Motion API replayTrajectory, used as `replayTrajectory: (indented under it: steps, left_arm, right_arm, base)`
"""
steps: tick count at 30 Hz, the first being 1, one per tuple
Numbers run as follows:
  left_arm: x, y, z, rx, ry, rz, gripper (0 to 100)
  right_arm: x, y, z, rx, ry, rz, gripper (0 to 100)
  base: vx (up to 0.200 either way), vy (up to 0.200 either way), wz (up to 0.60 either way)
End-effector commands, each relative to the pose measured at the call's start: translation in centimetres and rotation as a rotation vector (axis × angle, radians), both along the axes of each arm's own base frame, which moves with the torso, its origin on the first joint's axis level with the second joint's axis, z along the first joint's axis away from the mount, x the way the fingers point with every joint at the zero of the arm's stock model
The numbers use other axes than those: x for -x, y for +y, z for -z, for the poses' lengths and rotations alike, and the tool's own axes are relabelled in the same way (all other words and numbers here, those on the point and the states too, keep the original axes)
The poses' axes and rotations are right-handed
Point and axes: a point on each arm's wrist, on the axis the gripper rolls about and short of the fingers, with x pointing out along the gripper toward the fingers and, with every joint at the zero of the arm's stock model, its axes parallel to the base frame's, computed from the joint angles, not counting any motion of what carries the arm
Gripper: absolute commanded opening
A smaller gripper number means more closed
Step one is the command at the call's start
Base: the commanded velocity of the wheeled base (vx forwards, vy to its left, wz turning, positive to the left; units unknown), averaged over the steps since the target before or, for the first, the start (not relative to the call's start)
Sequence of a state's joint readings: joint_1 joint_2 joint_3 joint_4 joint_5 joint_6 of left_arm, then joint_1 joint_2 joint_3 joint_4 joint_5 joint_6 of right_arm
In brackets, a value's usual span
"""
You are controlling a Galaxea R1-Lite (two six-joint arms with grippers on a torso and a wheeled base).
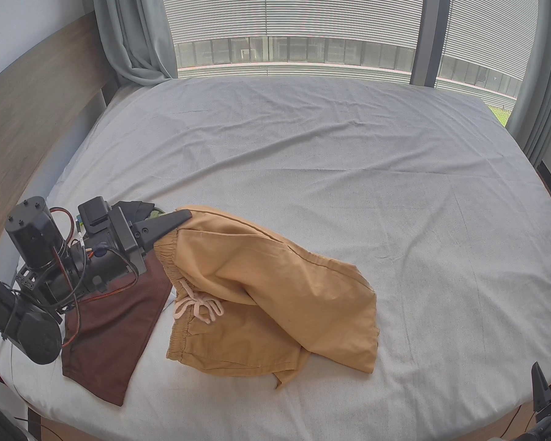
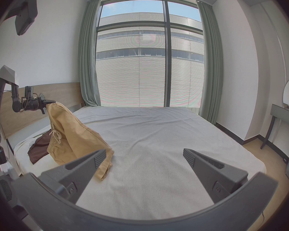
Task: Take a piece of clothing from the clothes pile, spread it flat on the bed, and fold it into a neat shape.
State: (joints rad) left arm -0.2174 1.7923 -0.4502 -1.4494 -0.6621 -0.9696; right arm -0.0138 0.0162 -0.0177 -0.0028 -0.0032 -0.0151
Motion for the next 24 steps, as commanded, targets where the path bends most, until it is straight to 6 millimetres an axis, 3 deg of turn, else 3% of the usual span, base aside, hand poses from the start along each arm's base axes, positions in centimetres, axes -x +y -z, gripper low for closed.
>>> replayTrajectory:
  steps: [1,9,24]
  left_arm:
    - [-0.8,0.7,3.4,-0.027,0.088,-0.02,0]
    - [-1.4,2.4,7.9,-0.238,0.012,-0.01,0]
    - [-2.0,4.3,7.7,-0.259,-0.033,-0.046,0]
  right_arm:
    - [0.0,0.0,0.5,0.0,0.001,0.001,100]
    - [0.0,0.0,0.5,-0.003,0.001,0.001,100]
    - [0.0,0.0,0.5,-0.003,0.001,0.001,100]
  base:
    - [0.0,0.0,0.0]
    - [0.0,0.0,0.0]
    - [0.0,0.0,0.0]
